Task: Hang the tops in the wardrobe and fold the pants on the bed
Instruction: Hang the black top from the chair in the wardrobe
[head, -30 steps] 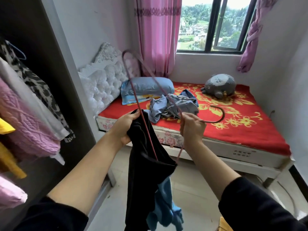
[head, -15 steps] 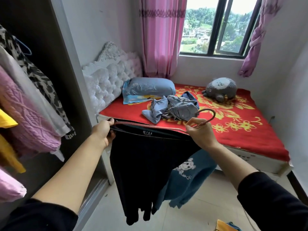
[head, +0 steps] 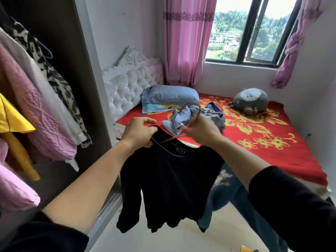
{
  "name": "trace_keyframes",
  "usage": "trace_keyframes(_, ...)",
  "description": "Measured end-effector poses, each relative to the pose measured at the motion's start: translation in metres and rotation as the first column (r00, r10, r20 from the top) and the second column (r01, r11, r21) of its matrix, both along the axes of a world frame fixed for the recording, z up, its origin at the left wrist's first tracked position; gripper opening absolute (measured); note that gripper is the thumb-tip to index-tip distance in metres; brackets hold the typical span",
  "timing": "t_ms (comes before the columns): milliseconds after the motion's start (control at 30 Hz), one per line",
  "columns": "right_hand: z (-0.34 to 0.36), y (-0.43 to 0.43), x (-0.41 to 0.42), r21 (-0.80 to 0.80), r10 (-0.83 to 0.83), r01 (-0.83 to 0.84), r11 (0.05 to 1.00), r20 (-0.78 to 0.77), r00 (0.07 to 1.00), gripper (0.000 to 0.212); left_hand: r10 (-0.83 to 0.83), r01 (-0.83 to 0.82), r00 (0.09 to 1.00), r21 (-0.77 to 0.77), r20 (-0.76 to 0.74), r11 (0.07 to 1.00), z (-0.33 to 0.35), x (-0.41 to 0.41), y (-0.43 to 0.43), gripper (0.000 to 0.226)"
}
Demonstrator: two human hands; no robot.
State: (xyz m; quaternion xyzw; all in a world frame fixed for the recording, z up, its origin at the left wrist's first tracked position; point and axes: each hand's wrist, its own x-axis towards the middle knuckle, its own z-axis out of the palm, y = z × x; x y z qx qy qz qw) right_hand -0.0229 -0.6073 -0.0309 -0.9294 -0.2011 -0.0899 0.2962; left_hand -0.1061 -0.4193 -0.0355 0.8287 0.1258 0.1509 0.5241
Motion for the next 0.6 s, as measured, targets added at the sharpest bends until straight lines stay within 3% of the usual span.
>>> trace_keyframes(100,0.022,-0.007,0.015,0.282,-0.022,0.035,0.959,-0.049,0.999,0.036,-0.074,0.071,0.997,0.09,0.034,0.993,0.007,-0.009,0.013,0.015)
trace_keyframes(167,0.027,-0.009,0.015,0.314,0.014,0.01,0.949,-0.074,0.997,0.032,-0.041,0.044,0.999,0.353,-0.015,0.934,0.005,-0.01,0.027,0.028)
trace_keyframes(233,0.026,-0.003,0.012,0.32,0.024,-0.003,0.947,-0.06,0.998,0.032,-0.069,0.155,0.981,0.527,-0.179,0.836,-0.004,-0.01,0.03,0.038)
trace_keyframes(300,0.026,0.002,0.011,0.35,0.036,-0.011,0.937,-0.065,0.997,0.038,-0.08,0.18,0.976,0.547,-0.202,0.818,-0.013,-0.009,0.023,0.029)
trace_keyframes(367,0.029,0.003,0.013,0.368,0.079,-0.05,0.928,-0.062,0.995,0.043,-0.054,0.091,0.995,0.577,-0.08,0.812,-0.019,-0.006,0.017,0.03)
trace_keyframes(433,0.032,0.004,0.013,0.301,0.136,-0.112,0.947,-0.06,0.989,0.043,-0.028,0.005,0.999,0.624,0.026,0.781,-0.022,-0.004,0.013,0.029)
trace_keyframes(600,0.037,0.005,0.016,0.186,0.283,-0.259,0.948,-0.121,0.951,0.033,-0.051,-0.017,0.995,0.64,0.088,0.768,-0.019,0.004,0.013,0.032)
